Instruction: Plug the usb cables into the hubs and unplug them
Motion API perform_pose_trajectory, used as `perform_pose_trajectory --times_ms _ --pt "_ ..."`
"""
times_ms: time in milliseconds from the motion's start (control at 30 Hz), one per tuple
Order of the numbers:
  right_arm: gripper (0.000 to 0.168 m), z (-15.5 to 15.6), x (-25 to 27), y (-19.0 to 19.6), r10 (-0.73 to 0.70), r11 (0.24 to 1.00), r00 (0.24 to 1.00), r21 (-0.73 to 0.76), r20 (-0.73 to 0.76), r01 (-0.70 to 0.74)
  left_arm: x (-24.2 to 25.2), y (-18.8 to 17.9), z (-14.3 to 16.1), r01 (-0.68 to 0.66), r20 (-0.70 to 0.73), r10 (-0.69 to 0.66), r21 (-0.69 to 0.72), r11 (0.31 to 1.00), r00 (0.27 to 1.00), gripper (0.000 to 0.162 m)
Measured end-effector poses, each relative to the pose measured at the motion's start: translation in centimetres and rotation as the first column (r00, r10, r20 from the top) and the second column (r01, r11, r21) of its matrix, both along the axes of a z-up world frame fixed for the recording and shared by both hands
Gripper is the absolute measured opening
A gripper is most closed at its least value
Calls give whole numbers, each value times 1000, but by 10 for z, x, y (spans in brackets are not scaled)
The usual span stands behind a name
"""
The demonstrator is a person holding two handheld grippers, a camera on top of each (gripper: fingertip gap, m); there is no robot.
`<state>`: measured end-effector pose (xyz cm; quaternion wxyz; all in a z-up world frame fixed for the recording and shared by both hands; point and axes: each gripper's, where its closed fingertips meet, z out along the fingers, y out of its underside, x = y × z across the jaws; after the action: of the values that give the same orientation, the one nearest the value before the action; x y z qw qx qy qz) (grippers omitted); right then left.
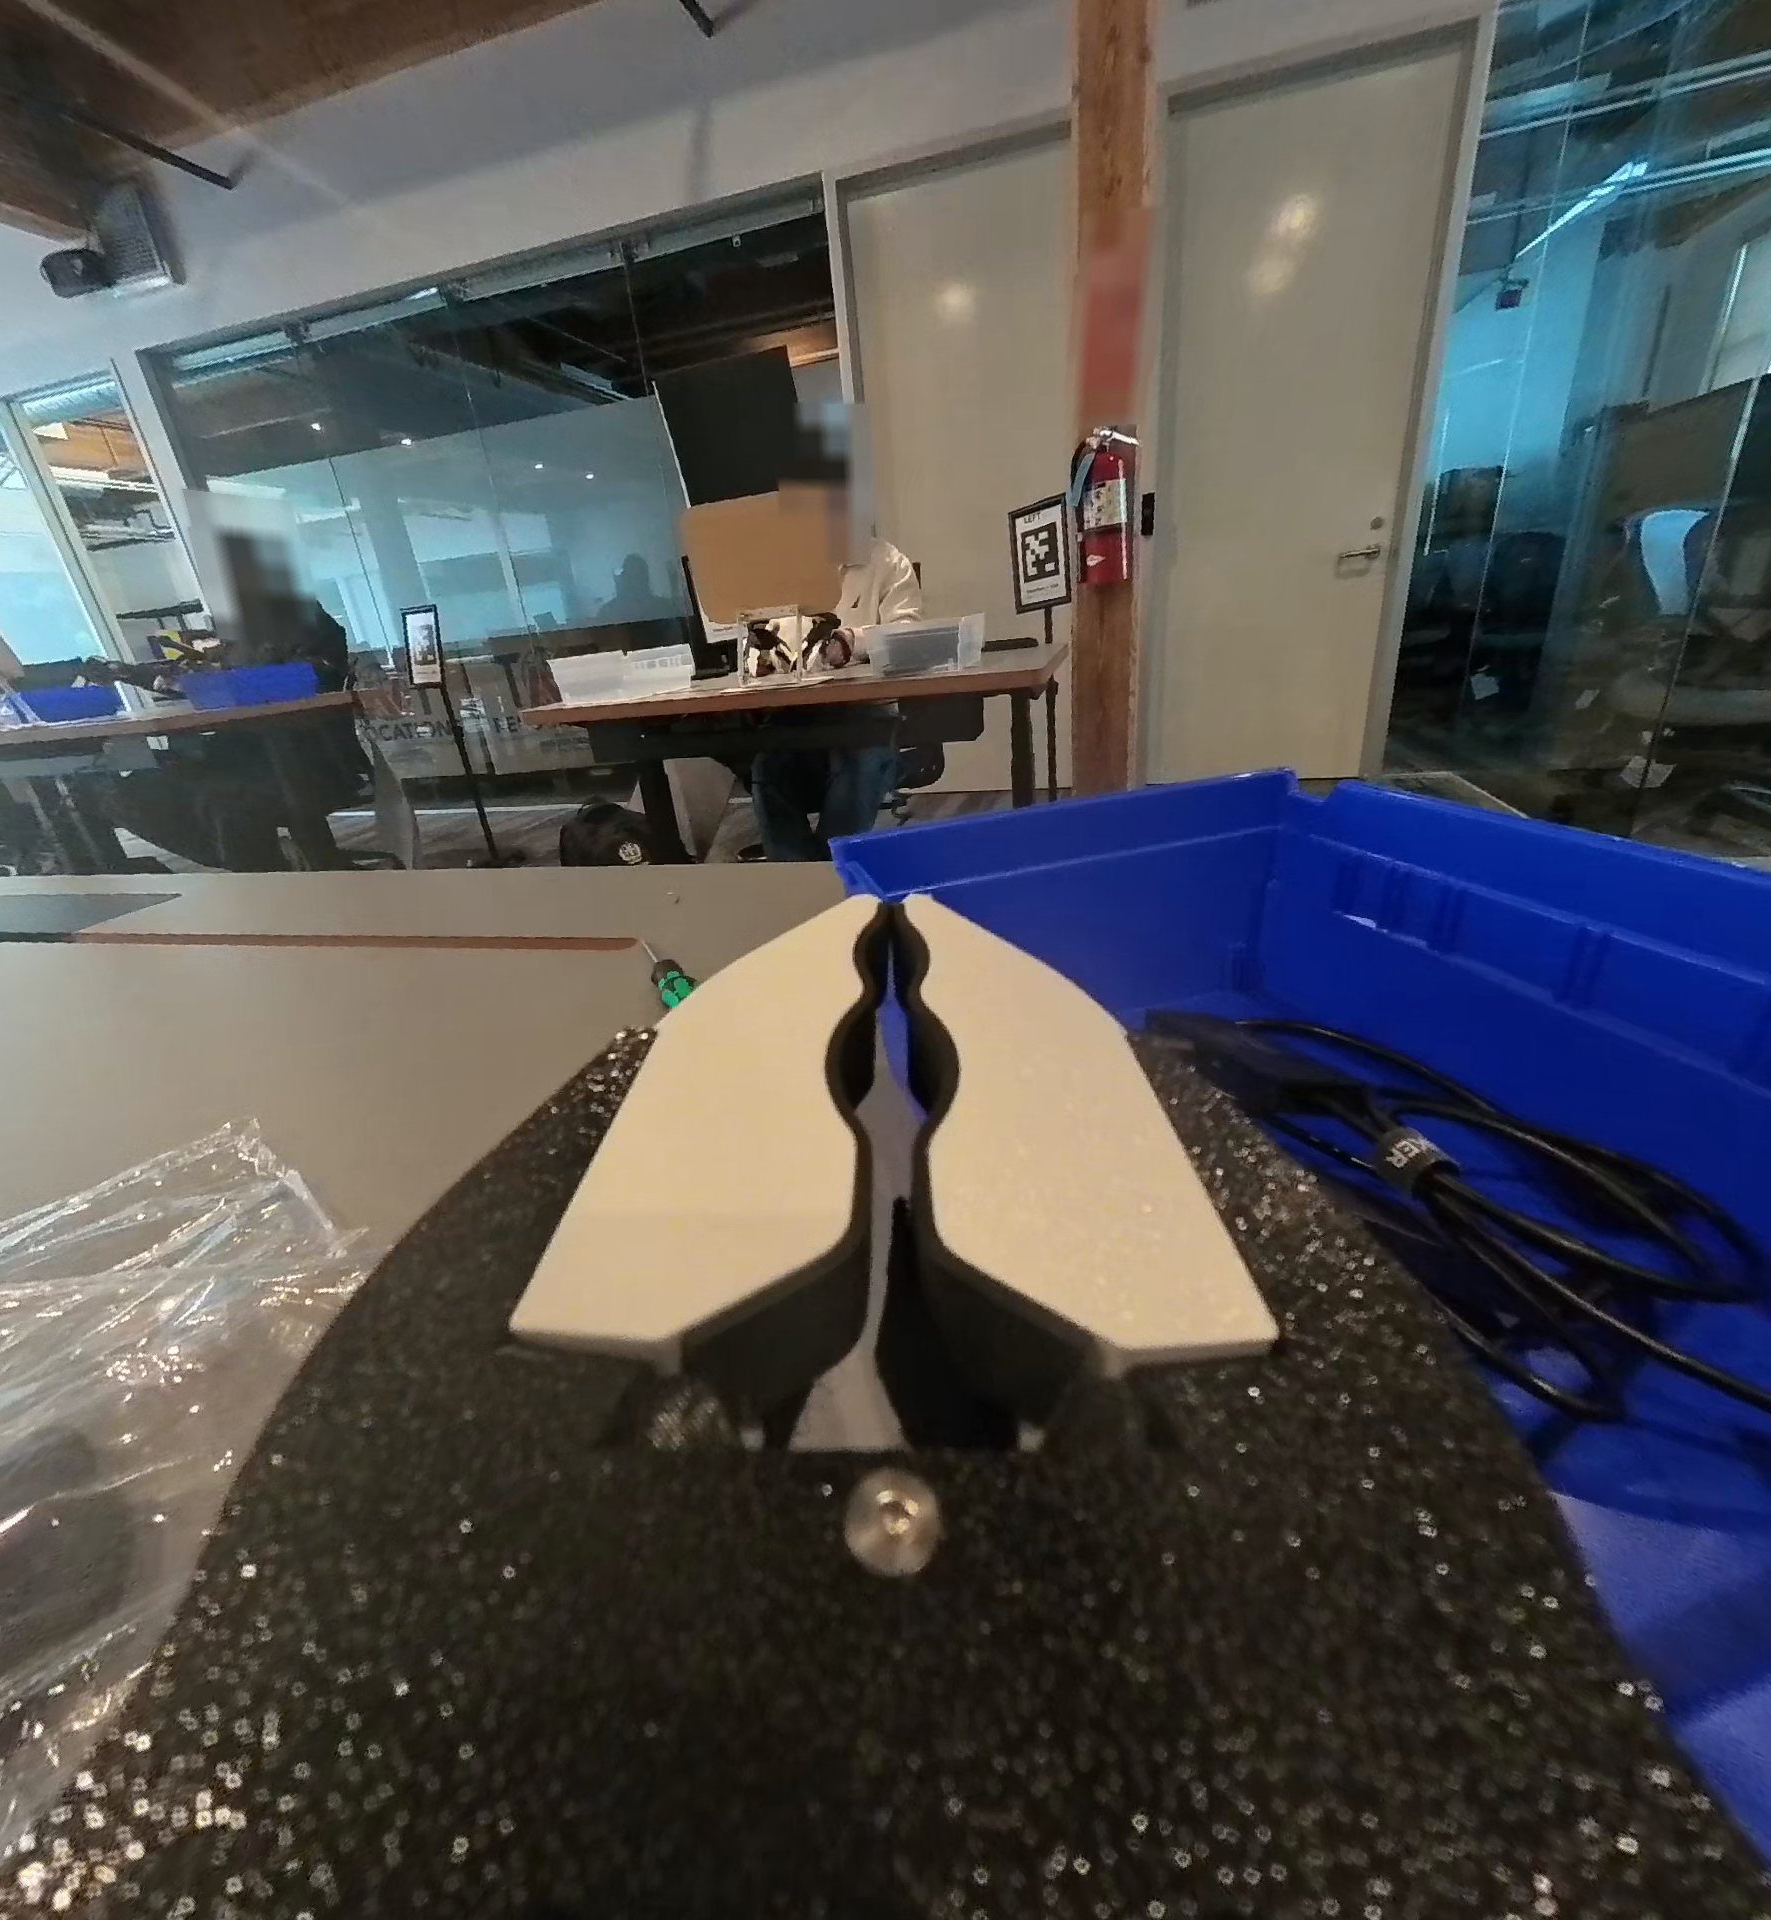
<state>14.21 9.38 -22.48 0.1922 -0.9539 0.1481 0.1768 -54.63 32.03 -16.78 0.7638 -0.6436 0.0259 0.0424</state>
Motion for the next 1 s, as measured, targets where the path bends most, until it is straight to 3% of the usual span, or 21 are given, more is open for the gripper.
perform_pose_trajectory --times_ms 133,267,433,567,733,800,900,1000 --pt "62 -6 10 2 17 999 989 -40 150 -11 0 0 1 2 5 -2 4 1000 1000 0" --pt "26 -5 7 8 80 996 976 -60 200 -69 -3 0 4 -4 8 4 11 1000 1000 0" --pt "24 -5 29 26 157 985 915 -132 371 -115 -5 0 4 -5 25 5 10 1000 1000 0" --pt "25 -4 55 57 242 970 790 -123 563 -209 -5 0 5 0 28 0 14 1000 1000 0" --pt "58 28 44 61 292 938 679 -62 673 -342 -5 -1 6 0 27 0 17 1000 1000 0" --pt "58 41 5 49 379 874 678 -3 630 -486 -5 0 7 0 31 -1 20 1000 1000 0" --pt "56 48 -79 13 574 717 659 92 486 -691 -4 1 6 4 29 -5 16 1000 1000 0" --pt "52 39 -152 -31 737 574 563 94 374 -814 -1 1 5 11 15 -11 10 1000 1000 0"
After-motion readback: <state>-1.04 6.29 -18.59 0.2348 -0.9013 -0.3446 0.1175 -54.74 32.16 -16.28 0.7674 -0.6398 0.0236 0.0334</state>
